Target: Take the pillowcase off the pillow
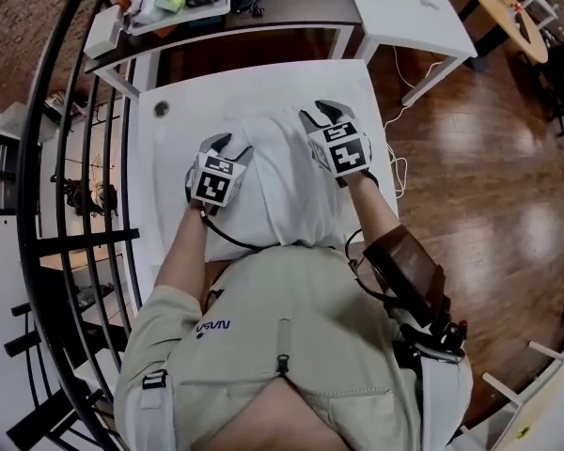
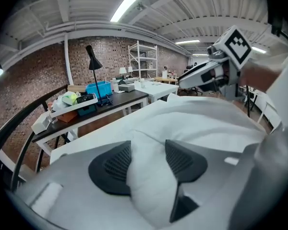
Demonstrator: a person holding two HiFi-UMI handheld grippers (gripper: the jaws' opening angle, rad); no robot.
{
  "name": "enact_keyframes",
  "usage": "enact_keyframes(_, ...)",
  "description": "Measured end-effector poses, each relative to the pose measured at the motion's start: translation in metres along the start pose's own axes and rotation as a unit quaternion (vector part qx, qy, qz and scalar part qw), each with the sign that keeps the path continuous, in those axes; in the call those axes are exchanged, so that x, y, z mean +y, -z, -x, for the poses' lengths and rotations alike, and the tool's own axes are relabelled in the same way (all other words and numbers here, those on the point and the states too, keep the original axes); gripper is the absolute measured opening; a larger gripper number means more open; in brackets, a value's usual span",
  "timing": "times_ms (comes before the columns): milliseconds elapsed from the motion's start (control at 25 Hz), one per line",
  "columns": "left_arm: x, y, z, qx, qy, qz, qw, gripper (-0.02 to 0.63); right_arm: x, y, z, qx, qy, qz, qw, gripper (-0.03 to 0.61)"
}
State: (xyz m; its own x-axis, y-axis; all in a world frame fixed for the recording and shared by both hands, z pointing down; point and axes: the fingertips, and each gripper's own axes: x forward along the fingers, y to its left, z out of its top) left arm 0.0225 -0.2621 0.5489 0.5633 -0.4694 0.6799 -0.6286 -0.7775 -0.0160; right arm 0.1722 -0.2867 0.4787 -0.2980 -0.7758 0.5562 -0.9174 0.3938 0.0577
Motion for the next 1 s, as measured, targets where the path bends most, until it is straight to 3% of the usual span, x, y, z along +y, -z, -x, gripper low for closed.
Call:
enact_keyframes(240, 0.008, 0.010, 0.007, -0.035, -0.005, 0.042, 0.9985, 0.175, 0.022, 0.038, -0.055, 0.111, -0.057, 0.017, 0.992, 0.196)
enact_keyframes(360, 0.011, 0.013, 0.009, -0.034, -0.019, 0.034, 0.9987, 0.088, 0.035, 0.057, -0.066, 0.149, -0.079, 0.013, 0.986, 0.188)
enact_keyframes(440, 0.006, 0.014, 0.010, -0.025, -0.018, 0.021, 0.9993, 0.037, 0.037, 0.059, -0.066, 0.155, -0.076, 0.029, 0.985, 0.130)
enact_keyframes(520, 0.003, 0.012, 0.014, -0.025, -0.020, 0.011, 0.9994, 0.020, 0.031, 0.051, -0.064, 0.144, -0.055, 0.062, 0.986, 0.019)
enact_keyframes(720, 0.007, -0.024, 0.057, -0.099, -0.070, -0.017, 0.9925, 0.015, 0.002, 0.044, -0.051, 0.131, 0.007, 0.058, 0.990, 0.008)
enact_keyframes(880, 0.019, -0.030, 0.097, -0.158, -0.101, 0.016, 0.9822, 0.015, -0.046, 0.020, -0.028, 0.072, 0.069, 0.023, 0.995, 0.009)
enact_keyframes(1000, 0.025, -0.023, 0.119, -0.180, -0.114, 0.030, 0.9767, 0.015, -0.082, 0.023, -0.009, 0.055, 0.119, -0.010, 0.991, 0.009)
